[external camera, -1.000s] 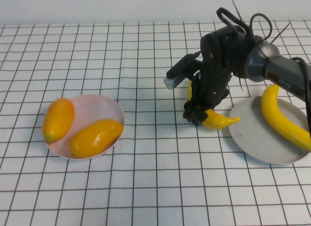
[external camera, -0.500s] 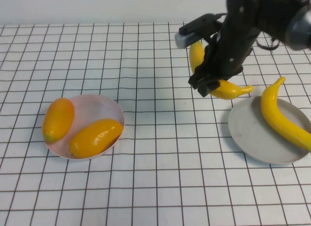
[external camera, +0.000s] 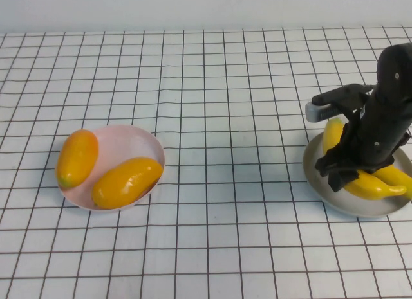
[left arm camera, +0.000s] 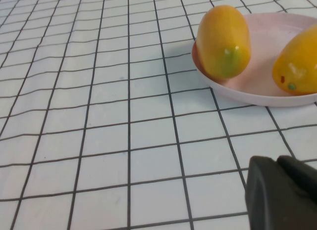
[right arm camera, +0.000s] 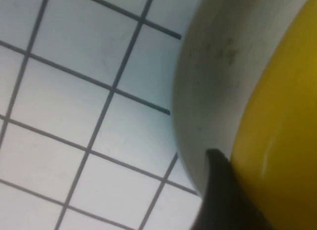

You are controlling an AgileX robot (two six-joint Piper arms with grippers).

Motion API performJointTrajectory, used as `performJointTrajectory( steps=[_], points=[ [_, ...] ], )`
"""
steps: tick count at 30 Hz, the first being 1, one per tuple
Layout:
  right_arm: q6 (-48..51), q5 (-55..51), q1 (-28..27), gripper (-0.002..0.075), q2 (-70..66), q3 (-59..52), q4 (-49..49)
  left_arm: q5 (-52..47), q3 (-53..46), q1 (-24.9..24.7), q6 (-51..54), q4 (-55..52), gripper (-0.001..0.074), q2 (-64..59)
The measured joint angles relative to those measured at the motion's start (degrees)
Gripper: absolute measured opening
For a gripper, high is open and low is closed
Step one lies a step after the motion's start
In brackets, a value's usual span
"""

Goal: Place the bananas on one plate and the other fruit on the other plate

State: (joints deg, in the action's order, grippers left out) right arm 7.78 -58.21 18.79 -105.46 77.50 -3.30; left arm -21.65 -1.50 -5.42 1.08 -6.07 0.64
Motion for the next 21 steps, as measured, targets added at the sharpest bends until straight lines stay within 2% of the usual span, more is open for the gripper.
performJointTrajectory(
  steps=[4,8,10,13,16,21],
  points=[
    [0.0,1.8,-0.4,0.0332,-0.3,-1.0,0.1,0.0,0.0,0.0,0.0,0.0,-0.0003,0.0],
    [0.0,3.9,-0.4,0.0482,-0.3,-1.0,0.1,0.0,0.0,0.0,0.0,0.0,-0.0003,0.0],
    [-0.3,4.0,-0.4,0.0532,-0.3,-1.0,0.1,0.0,0.0,0.0,0.0,0.0,-0.0003,0.0],
    [-1.2,3.3,-0.4,0.0528,-0.2,-0.9,0.3,0.0,0.0,0.0,0.0,0.0,-0.0003,0.0],
    [-1.5,1.6,-0.4,0.0435,2.1,-1.2,0.5,0.0,0.0,0.0,0.0,0.0,-0.0003,0.0],
    [-1.5,4.4,-0.4,0.0165,14.3,-5.9,-1.7,0.0,0.0,0.0,0.1,0.0,-0.0003,0.0]
  ],
)
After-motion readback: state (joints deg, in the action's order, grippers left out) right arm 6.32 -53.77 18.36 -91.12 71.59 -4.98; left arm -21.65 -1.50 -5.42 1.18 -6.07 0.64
